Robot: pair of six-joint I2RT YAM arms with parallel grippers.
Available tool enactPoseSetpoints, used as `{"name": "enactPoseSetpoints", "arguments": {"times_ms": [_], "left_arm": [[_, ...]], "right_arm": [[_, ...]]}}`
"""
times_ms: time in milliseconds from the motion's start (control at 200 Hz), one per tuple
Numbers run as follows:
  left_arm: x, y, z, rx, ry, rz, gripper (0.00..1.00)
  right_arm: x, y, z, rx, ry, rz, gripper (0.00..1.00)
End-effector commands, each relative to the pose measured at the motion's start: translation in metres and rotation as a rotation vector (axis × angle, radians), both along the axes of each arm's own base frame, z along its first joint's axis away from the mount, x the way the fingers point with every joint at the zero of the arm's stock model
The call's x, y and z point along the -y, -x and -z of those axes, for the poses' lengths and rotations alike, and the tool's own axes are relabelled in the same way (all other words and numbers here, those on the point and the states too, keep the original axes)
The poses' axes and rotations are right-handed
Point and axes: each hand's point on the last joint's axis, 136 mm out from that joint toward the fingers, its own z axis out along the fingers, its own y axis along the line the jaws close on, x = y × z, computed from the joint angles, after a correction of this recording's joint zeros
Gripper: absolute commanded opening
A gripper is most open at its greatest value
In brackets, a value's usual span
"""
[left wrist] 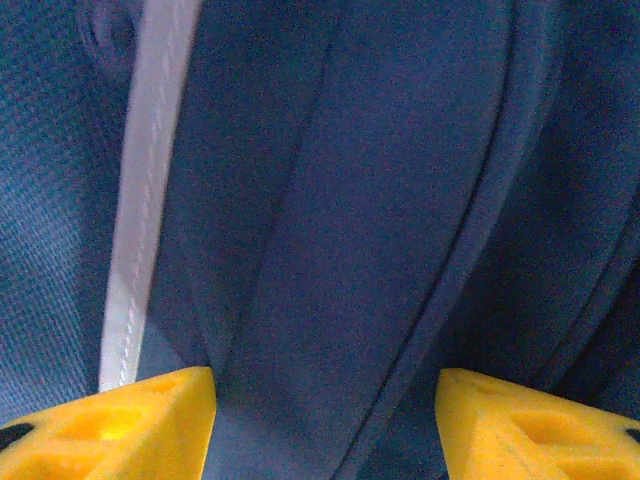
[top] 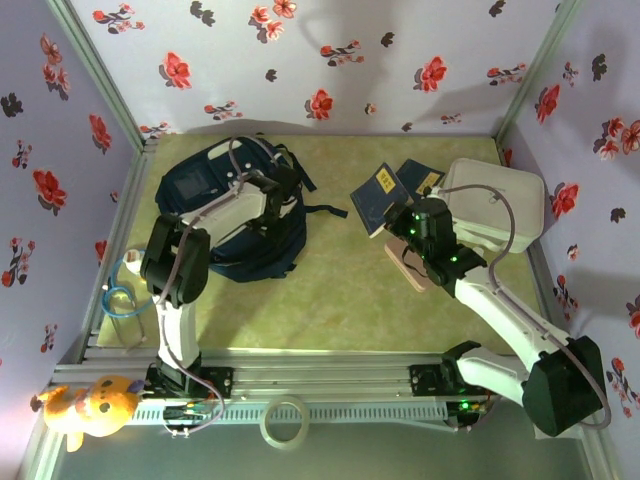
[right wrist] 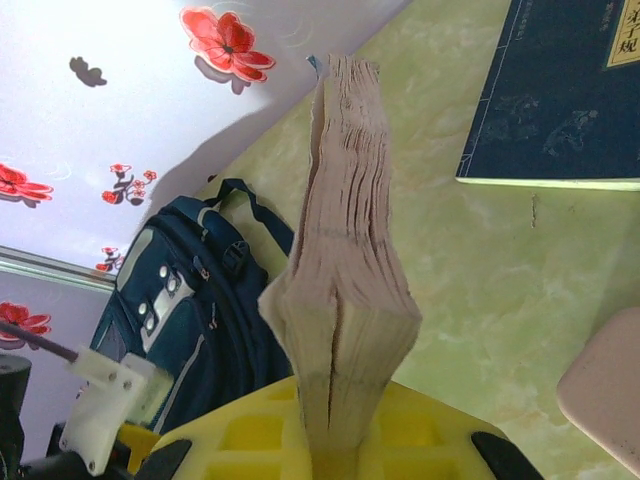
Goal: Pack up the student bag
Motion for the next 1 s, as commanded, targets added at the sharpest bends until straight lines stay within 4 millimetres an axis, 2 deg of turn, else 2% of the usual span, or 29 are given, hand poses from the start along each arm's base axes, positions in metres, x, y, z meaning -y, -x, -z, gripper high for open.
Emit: {"name": "enactPoseSetpoints", "arguments": {"times_ms": [0, 225, 245, 370, 570, 630, 705, 770, 995], "left_arm": [[-0.015, 0.012, -0.012, 0.006, -0.053, 0.013, 0.58], [-0.02, 0.007, -0.01, 0.042, -0.082, -0.006, 0.51], [-0.017, 0.001, -0.01, 0.064, -0.069, -0.005, 0.5], [-0.016, -0.004, -0.008, 0.08, -0.079, 0.006, 0.45], [-0.013, -0.012, -0.011, 0.119, -0.064, -0.005, 0.31], [-0.013, -0.013, -0.015, 0.135, -0.058, -0.011, 0.23], [-0.012, -0.016, -0.027, 0.166, -0.043, -0.018, 0.13], [-0.011, -0.018, -0.04, 0.194, -0.025, -0.024, 0.0], [-0.003, -0.023, -0.108, 0.342, 0.097, -0.054, 0.0]], "right_arm": [[-0.003, -0.007, -0.015, 0.056, -0.035, -0.006, 0.09], [-0.007, -0.009, -0.013, 0.046, -0.058, -0.011, 0.09], [-0.007, -0.009, -0.013, 0.047, -0.058, -0.012, 0.09], [-0.007, -0.009, -0.012, 0.042, -0.062, -0.012, 0.09], [-0.006, -0.007, -0.01, 0.036, -0.058, -0.005, 0.09], [-0.005, -0.007, -0.011, 0.04, -0.056, -0.005, 0.09], [-0.005, -0.007, -0.013, 0.054, -0.059, -0.009, 0.09], [-0.007, -0.007, -0.013, 0.064, -0.063, -0.017, 0.1], [-0.013, -0.003, -0.011, 0.092, -0.09, -0.057, 0.1]]}}
